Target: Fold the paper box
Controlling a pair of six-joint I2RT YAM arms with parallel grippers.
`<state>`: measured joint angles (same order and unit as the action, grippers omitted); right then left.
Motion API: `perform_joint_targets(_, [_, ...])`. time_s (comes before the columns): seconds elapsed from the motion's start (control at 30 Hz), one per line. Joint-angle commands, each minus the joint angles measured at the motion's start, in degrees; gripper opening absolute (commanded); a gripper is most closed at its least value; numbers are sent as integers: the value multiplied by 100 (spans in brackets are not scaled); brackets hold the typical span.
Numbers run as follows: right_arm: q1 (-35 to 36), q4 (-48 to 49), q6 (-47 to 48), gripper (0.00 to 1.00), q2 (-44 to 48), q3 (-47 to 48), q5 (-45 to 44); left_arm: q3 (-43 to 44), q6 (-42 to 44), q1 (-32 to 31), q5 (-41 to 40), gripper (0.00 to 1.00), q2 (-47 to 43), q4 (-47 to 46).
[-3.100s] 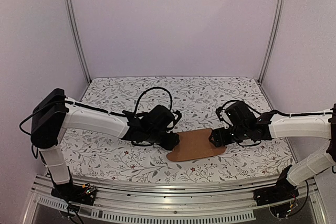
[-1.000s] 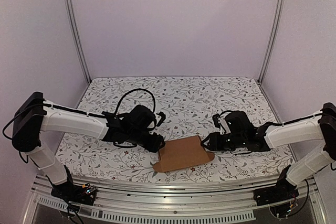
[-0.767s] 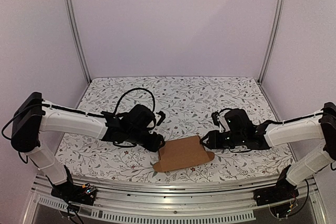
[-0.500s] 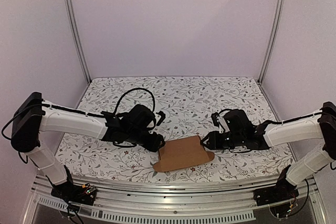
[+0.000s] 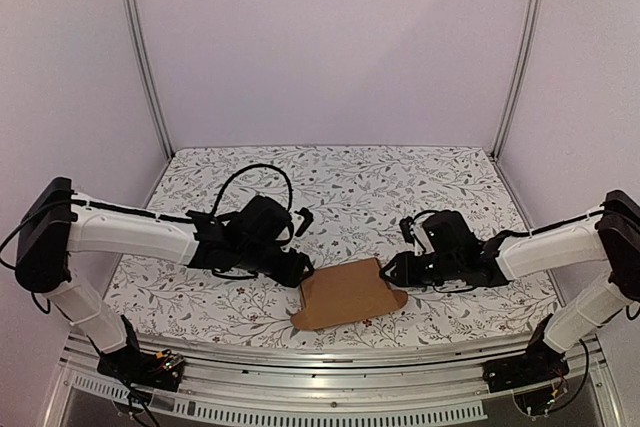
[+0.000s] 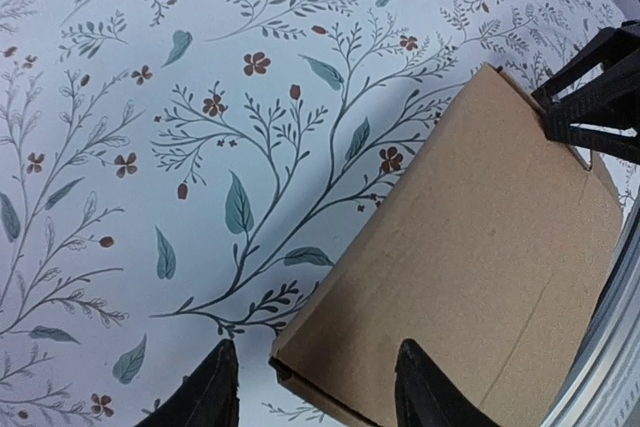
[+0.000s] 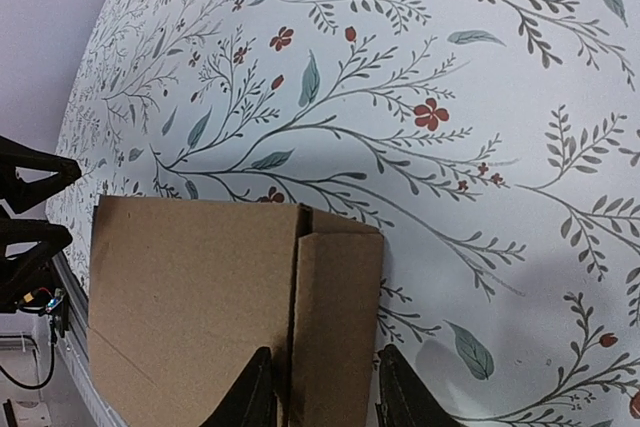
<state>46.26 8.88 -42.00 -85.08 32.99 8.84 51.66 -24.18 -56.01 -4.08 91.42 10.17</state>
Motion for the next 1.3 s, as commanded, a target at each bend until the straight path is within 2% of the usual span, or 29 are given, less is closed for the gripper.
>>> perform_joint_targets(0.0, [50, -22, -22, 31, -203, -12, -146, -115, -76, 81, 56, 52, -193, 10])
perform_joint_targets(0.23, [58, 17, -50, 18, -274, -45, -152, -329, -294, 81, 82, 52, -544, -16])
perform_joint_targets(0.53, [58, 8, -79, 0, -160, -195, -259, -841, -1075, 81, 303, 51, -1251, -59])
perform_joint_targets(0.7, [55, -1, -128, 0, -41, -295, -374, -1315, -1726, 81, 469, 55, -1704, -324])
perform_joint_targets(0.9, [63, -1, -164, 0, 124, -401, -482, -2101, -2739, 152, 683, 61, -1964, -1426])
perform_joint_targets(1.07, [62, -35, -153, 0, 210, -431, -497, -2414, -3241, 209, 1102, 71, -1711, -2648])
perform_joint_targets(1.17, [61, -36, -166, 0, 235, -474, -497, -2608, -3564, 217, 1205, 80, -1578, -3409])
perform_joint_targets(1.27, [59, -36, -192, 0, 304, -520, -523, -2642, -3751, 230, 1309, 82, -1381, -3723])
